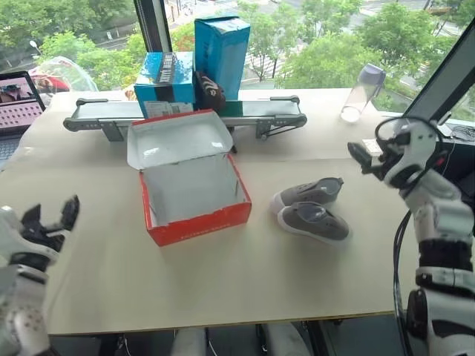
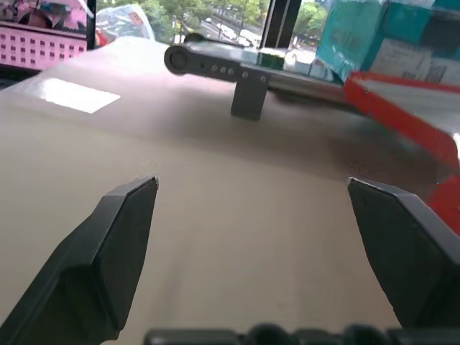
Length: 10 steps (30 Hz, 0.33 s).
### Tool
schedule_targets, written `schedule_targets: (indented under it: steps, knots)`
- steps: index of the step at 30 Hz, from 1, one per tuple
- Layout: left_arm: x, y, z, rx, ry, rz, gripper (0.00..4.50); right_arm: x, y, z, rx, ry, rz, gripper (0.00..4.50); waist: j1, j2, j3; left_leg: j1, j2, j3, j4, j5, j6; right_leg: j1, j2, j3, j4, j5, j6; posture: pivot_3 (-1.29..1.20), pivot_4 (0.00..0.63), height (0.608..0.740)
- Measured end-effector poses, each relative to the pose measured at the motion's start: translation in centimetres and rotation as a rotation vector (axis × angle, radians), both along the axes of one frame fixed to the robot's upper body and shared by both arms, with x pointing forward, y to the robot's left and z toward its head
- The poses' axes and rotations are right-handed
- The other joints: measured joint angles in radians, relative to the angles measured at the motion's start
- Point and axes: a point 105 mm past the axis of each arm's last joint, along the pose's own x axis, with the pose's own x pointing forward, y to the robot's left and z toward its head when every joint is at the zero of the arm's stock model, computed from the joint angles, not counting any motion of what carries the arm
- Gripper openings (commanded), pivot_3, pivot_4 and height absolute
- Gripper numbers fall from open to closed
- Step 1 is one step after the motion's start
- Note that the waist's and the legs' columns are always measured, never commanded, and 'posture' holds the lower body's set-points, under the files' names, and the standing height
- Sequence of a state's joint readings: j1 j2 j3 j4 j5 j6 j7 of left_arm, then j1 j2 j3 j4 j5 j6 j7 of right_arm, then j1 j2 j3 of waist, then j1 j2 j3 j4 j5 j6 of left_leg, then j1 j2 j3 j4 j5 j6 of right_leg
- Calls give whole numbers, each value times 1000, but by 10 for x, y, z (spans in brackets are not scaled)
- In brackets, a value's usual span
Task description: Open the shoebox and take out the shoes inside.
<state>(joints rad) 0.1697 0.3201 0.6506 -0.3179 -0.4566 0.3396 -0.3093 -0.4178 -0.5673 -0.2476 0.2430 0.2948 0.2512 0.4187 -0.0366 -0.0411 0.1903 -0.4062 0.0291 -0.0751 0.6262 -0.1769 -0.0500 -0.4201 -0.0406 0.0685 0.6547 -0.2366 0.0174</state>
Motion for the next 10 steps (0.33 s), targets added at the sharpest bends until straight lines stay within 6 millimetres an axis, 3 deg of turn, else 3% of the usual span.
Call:
schedule_targets:
  steps: [3,6,10]
  knots:
    - [-5,-22,-15,40,30,-24,4500,-22,11,-42,-1,43,-11,4442,-1,1,-1,1,0,2,1,0,0,1,0,1,1,0,3,0,150,740]
    - [-4,-39,-19,42,-7,-49,4500,-36,21,-51,-3,14,-29,4442,-5,2,-6,7,1,2,2,0,0,7,1,2,1,-2,8,0,150,740]
    - [-1,-46,-27,54,-9,-64,4500,-43,33,-59,10,17,-24,4442,-17,2,-6,18,4,2,1,-2,-3,18,3,1,-5,-8,-3,0,150,740]
